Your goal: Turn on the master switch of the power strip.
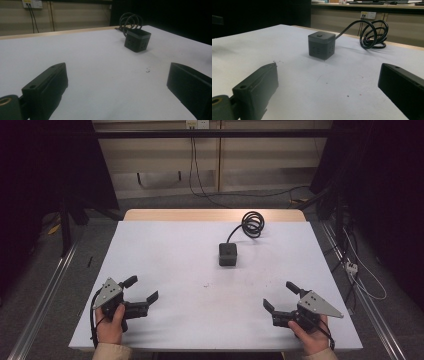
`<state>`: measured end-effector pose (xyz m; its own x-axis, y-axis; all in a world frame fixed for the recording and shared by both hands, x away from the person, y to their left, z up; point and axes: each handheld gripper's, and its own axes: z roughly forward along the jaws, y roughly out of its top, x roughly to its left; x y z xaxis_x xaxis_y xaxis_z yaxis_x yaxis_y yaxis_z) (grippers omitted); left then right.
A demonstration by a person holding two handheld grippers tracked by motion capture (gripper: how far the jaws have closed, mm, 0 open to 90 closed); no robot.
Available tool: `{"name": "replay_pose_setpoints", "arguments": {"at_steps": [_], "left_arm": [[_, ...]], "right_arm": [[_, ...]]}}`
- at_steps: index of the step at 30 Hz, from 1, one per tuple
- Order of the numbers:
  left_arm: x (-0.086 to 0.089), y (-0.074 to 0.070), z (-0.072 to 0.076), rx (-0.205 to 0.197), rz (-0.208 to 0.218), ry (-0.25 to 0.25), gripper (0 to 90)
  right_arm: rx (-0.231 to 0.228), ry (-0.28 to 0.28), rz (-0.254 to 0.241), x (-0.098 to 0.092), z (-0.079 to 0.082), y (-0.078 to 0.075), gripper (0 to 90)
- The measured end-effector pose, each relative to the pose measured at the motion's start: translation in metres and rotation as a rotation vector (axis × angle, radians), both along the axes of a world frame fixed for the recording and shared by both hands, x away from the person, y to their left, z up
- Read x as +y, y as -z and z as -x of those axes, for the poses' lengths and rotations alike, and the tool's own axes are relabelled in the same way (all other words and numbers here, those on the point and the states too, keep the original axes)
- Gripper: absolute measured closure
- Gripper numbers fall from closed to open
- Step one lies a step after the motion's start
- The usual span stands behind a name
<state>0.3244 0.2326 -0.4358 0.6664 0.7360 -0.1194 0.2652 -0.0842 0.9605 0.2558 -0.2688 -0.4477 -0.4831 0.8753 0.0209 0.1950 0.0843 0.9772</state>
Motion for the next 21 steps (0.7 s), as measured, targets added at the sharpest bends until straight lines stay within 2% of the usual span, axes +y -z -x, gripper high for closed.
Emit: {"name": "replay_pose_setpoints", "arguments": {"at_steps": [13,21], "left_arm": [[0.001,-0.001,0.000,-0.016,-0.005,0.006,3.1],[0.000,0.000,0.000,-0.010,-0.002,0.013,3.1]], "right_arm": [[0.024,-0.003,0.015,0.008,-0.011,-0.002,2.4],[0.038,-0.011,0.017,0.016,-0.024,-0.004,3.2]]}}
